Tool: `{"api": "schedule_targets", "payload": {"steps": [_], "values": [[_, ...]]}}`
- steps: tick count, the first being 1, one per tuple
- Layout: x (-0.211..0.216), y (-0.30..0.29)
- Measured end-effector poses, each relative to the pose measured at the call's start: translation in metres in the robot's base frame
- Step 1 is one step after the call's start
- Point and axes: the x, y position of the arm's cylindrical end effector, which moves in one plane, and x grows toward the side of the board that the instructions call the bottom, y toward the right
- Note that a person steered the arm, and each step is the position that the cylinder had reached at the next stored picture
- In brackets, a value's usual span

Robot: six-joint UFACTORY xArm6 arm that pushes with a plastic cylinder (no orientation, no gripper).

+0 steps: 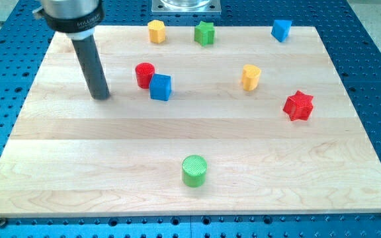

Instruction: Move the red circle far from blue cube

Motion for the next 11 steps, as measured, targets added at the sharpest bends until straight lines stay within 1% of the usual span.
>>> {"api": "schedule_targets", "payload": {"steps": [1, 2, 3, 4, 5, 6, 7, 8, 11], "values": [[-0.019, 0.024], [-0.045, 0.024], [-0.024, 0.03], [-0.006, 0.051], [-0.028, 0.088], [-0.049, 0.084], [-0.026, 0.07], [-0.033, 0.054], [-0.065, 0.07]]}}
